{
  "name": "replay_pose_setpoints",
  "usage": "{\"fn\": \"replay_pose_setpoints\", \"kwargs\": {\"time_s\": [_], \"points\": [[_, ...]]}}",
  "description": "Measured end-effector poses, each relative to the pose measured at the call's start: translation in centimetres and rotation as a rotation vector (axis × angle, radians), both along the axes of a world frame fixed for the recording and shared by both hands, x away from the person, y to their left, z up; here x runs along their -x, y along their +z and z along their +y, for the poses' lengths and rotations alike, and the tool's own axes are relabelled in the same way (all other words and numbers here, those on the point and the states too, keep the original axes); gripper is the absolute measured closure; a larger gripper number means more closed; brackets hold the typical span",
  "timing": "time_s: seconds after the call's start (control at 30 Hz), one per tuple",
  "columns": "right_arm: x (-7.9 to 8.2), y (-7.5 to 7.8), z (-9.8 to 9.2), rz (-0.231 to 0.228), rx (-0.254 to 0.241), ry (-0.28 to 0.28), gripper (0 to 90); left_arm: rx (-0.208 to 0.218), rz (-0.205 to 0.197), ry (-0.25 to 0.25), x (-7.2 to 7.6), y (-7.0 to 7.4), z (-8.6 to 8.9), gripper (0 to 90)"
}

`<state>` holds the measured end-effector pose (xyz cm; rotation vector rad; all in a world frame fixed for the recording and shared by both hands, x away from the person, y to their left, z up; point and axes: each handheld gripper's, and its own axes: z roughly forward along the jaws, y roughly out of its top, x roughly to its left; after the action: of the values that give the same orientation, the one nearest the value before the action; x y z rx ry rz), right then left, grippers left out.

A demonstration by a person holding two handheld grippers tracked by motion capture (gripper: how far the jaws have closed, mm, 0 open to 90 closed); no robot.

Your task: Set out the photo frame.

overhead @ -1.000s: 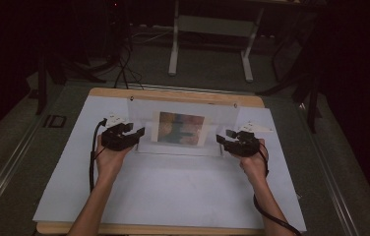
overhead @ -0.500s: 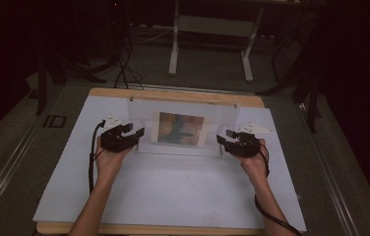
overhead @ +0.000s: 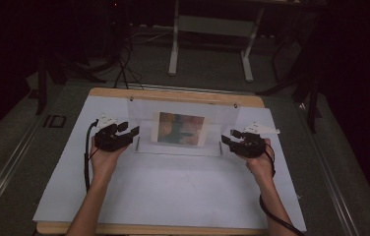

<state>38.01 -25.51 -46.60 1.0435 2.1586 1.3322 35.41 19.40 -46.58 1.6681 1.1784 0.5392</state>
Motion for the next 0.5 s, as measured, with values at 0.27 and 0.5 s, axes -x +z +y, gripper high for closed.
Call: {"fn": "replay_pose_setpoints", "kwargs": {"time_s": [0.27,0.5], "points": [[0.2,0.4,-0.5,0.0,-0.006,0.01,49.2,0.018,-0.024,0.014,0.4,0.8,1.0,48.9],[0.3,0.9,-1.8,0.003,-0.018,0.013,49.2,0.043,-0.036,0.054,0.6,1.3,2.6,49.0]]}}
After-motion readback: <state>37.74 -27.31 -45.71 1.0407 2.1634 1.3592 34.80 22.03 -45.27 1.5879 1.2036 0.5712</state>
